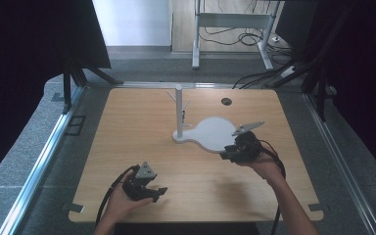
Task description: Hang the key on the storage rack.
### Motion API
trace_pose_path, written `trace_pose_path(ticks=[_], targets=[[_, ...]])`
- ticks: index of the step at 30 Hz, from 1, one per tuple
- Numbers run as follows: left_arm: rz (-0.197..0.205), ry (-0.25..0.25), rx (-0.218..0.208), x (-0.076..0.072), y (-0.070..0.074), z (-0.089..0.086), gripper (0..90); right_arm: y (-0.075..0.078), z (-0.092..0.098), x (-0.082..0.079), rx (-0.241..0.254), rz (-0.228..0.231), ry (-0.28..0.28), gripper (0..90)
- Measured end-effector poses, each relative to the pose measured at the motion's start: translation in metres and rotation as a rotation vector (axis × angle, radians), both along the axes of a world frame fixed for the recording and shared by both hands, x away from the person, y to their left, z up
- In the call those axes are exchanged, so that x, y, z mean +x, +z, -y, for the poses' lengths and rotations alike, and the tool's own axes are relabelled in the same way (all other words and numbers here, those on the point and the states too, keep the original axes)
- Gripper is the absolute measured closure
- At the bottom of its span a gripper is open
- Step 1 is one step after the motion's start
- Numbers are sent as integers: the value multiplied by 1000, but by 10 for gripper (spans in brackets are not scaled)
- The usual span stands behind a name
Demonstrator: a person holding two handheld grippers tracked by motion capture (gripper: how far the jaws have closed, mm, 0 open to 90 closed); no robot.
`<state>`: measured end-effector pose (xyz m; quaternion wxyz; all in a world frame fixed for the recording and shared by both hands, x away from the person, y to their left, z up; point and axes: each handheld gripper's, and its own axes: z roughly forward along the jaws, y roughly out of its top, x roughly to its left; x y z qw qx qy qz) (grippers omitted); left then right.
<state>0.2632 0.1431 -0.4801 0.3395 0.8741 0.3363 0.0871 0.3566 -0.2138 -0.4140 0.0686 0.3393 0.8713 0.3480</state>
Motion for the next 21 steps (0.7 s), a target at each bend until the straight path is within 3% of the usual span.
trace_pose_path(ticks=[4, 9, 16, 21], targets=[[-1, 4, 2, 0, 0, 0, 352, -13, 15, -13, 37, 10, -19, 601], [-1, 9, 6, -2, 0, 0, 352, -25, 21, -22, 48, 20, -35, 586], [-1, 25, 2, -2, -1, -4, 350, -28, 22, -18, 33, 28, -54, 540], [0, 36, -1, -2, -1, -8, 349, -44, 29, -24, 6, 37, -108, 498]])
